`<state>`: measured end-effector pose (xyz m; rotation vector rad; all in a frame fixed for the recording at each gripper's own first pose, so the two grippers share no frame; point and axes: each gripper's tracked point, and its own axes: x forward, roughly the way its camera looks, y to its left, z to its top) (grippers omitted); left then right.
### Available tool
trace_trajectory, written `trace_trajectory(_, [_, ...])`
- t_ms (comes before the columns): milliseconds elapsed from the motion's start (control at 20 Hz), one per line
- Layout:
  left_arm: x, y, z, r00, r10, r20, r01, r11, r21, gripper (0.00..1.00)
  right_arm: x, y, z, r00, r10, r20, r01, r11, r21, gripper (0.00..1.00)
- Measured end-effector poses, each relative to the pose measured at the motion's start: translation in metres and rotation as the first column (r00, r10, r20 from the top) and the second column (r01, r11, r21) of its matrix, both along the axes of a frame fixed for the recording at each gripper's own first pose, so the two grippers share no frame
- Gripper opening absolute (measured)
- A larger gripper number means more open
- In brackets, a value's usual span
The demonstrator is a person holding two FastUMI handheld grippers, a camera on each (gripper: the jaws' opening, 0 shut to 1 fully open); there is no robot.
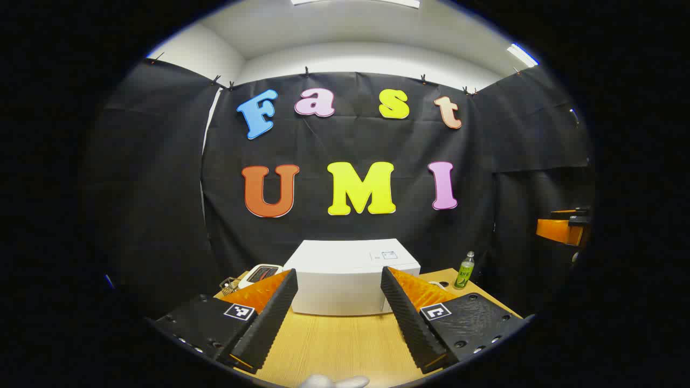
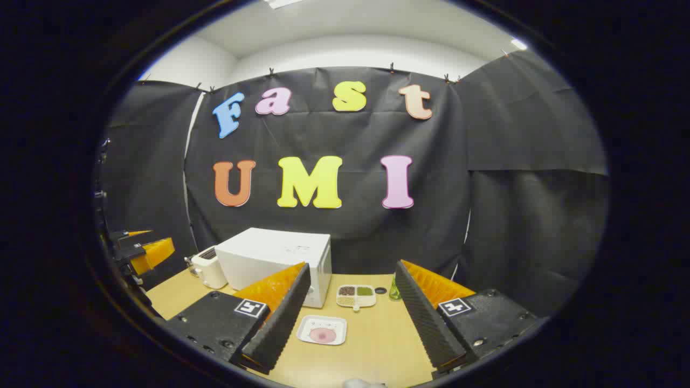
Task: Open the microwave oven with the left hand, put the food in, and close the microwave oven.
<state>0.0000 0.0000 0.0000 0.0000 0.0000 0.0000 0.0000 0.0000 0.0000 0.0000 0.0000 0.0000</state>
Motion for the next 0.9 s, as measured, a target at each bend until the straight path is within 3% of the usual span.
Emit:
trace_trajectory(50, [0.0, 0.002, 0.0, 1.0, 0.003, -0.003, -0.003, 1.0, 0.001, 0.95, 0.0, -0.001, 0.002, 1.0, -0.001, 0.002, 0.001, 1.0, 0.002, 0.92])
trace_trajectory(100, [0.001, 0.004, -0.001, 1.0, 0.004, -0.003, -0.004, 1.0, -0.001, 0.85, 0.001, 0.0, 0.002, 1.0, -0.002, 0.005, 0.002, 1.0, 0.002, 0.92])
trace_trajectory(300, [0.004, 0.008, -0.002, 1.0, 0.014, -0.003, -0.014, 1.0, 0.004, 0.84, 0.009, -0.001, -0.002, 1.0, -0.004, -0.006, 0.004, 1.0, 0.013, 0.92])
trace_trajectory(450, [0.01, 0.01, -0.005, 1.0, 0.02, -0.012, -0.02, 1.0, 0.005, 0.85, 0.014, 0.0, -0.002, 1.0, -0.001, -0.012, 0.001, 1.0, 0.013, 0.92])
trace_trajectory(500, [0.012, 0.011, -0.004, 1.0, 0.022, -0.012, -0.022, 1.0, 0.004, 0.85, 0.016, -0.001, 0.0, 1.0, -0.002, -0.006, 0.002, 1.0, 0.007, 1.0])
trace_trajectory(550, [0.013, 0.011, -0.005, 1.0, 0.023, -0.008, -0.023, 1.0, 0.001, 0.85, 0.017, 0.001, 0.003, 1.0, 0.003, 0.002, -0.003, 1.0, 0.001, 0.92])
trace_trajectory(600, [0.016, 0.01, -0.006, 1.0, 0.023, -0.009, -0.023, 1.0, -0.003, 0.95, 0.019, 0.002, 0.003, 1.0, 0.003, 0.001, -0.003, 1.0, -0.004, 0.92])
trace_trajectory(650, [0.018, 0.008, -0.01, 1.0, 0.023, -0.013, -0.023, 1.0, -0.003, 0.85, 0.021, 0.001, 0.003, 1.0, 0.005, -0.002, -0.005, 1.0, -0.004, 0.92])
trace_trajectory(700, [0.022, 0.007, -0.013, 1.0, 0.023, -0.019, -0.023, 1.0, -0.002, 0.84, 0.023, 0.0, 0.002, 1.0, 0.006, -0.006, -0.006, 1.0, 0.001, 0.92])
trace_trajectory(750, [0.025, 0.004, -0.017, 0.999, 0.018, -0.029, -0.018, 1.0, -0.005, 0.85, 0.024, 0.0, 0.003, 1.0, 0.01, -0.009, -0.01, 1.0, 0.006, 0.92])
trace_trajectory(800, [0.03, -0.001, -0.022, 0.999, 0.007, -0.038, -0.008, 1.0, -0.007, 0.96, 0.025, -0.002, 0.003, 1.0, 0.011, -0.011, -0.011, 1.0, 0.008, 0.92])
trace_trajectory(850, [0.035, -0.007, -0.027, 0.999, 0.001, -0.042, -0.001, 1.0, -0.007, 0.96, 0.026, -0.006, 0.003, 1.0, 0.004, -0.016, -0.004, 1.0, 0.009, 0.92])
trace_trajectory(900, [0.041, -0.013, -0.032, 0.999, -0.008, -0.047, 0.008, 1.0, -0.005, 0.85, 0.026, -0.01, 0.002, 1.0, 0.001, -0.025, 0.0, 1.0, 0.014, 0.92])
